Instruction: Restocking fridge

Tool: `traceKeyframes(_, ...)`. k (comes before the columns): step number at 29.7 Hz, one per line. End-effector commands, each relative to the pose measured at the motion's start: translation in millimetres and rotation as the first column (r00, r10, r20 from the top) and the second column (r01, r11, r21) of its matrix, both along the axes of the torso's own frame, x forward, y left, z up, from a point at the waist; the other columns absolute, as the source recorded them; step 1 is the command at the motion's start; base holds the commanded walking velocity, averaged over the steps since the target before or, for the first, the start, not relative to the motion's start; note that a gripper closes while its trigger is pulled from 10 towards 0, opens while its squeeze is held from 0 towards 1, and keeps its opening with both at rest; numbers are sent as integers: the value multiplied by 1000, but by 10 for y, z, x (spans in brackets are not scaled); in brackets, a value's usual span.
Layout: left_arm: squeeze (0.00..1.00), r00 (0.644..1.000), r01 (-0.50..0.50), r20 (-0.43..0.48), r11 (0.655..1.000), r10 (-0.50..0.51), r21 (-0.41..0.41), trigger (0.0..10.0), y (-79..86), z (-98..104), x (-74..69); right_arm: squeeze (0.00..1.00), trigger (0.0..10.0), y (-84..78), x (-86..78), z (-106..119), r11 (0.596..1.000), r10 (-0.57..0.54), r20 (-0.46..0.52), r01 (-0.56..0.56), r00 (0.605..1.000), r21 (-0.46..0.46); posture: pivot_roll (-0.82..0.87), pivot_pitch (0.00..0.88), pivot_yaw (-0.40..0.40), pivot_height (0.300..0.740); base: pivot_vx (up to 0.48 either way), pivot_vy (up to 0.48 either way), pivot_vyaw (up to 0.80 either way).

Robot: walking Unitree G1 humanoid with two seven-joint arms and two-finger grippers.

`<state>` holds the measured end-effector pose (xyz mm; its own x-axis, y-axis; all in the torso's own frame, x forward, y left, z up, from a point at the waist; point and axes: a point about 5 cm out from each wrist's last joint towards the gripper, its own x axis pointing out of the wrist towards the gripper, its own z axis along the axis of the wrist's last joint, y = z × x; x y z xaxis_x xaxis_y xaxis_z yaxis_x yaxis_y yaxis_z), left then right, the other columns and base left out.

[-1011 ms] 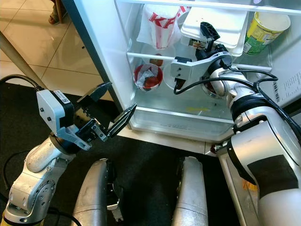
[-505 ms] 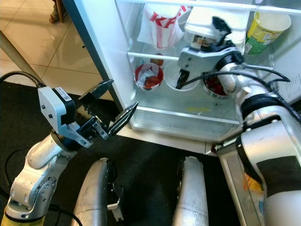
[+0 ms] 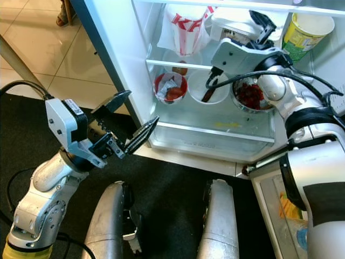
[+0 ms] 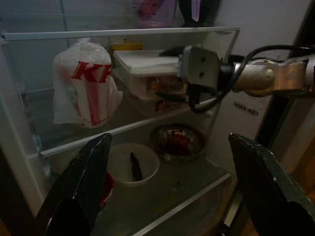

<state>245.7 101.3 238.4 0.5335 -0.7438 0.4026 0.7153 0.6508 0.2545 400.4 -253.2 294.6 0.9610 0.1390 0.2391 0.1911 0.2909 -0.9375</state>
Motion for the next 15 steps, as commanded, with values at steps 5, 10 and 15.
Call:
traceKeyframes(5,0,1000,13,-19,1000,-13,11,10000,3,-59,2,0,10000,-123,-63,4,993,35,-22,-33,999,113,94,358,104,580,0,0,0)
traceKeyframes(10,0,1000,15,-20,1000,-15,11,10000,0,-62,3,0,10000,-150,-75,-17,995,29,-27,-26,999,94,89,361,108,580,0,0,0)
traceKeyframes(15,0,1000,16,-20,1000,-16,11,10000,3,-65,3,0,10000,-131,-88,-75,991,75,-66,-68,995,114,89,362,109,580,0,0,0)
